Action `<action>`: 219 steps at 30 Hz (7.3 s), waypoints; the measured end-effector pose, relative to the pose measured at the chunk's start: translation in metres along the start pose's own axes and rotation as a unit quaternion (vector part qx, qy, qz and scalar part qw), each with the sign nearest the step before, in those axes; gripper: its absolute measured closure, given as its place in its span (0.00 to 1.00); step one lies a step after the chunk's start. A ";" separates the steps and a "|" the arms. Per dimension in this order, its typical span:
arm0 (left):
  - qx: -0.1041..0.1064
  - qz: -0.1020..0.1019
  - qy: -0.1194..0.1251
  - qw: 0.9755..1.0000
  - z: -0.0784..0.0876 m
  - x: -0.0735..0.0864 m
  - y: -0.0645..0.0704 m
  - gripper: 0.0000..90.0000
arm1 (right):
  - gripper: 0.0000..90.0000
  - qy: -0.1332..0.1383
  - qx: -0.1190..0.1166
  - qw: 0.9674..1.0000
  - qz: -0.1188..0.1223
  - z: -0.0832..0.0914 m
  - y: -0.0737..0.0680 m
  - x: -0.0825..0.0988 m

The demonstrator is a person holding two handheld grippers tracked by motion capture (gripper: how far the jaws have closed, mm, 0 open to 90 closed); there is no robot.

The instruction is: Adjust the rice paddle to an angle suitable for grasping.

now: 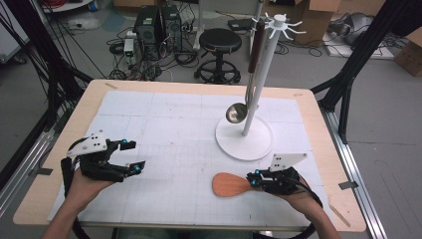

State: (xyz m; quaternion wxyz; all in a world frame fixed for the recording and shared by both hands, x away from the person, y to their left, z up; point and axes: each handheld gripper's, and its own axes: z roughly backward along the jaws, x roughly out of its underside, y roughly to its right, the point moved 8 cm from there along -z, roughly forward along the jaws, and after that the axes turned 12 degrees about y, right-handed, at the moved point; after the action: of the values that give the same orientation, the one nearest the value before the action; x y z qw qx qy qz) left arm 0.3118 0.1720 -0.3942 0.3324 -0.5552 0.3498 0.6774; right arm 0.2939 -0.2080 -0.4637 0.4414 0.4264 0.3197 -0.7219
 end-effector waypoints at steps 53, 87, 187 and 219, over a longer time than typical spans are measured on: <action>0.003 0.004 -0.001 1.000 0.000 0.001 0.000 0.26 | 0.71 -0.046 0.021 0.999 0.003 -0.016 0.025 0.011; 0.008 0.003 -0.008 1.000 -0.002 0.004 0.001 0.26 | 0.72 -0.070 -0.043 0.995 0.055 -0.068 0.002 0.008; 0.134 -0.021 -0.141 0.981 -0.064 0.064 0.050 0.32 | 0.72 -0.042 -0.131 0.985 0.107 -0.137 -0.067 -0.075; 0.150 -0.048 -0.133 0.978 -0.060 0.061 0.054 0.71 | 0.41 0.012 -0.122 0.992 -0.008 -0.129 -0.064 -0.084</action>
State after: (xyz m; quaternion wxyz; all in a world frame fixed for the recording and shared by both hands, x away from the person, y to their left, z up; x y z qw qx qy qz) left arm 0.2875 0.0958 -0.4573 0.4880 -0.4203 0.3729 0.6680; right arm 0.2993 -0.0426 -0.4383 0.4808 0.3750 0.4142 -0.6758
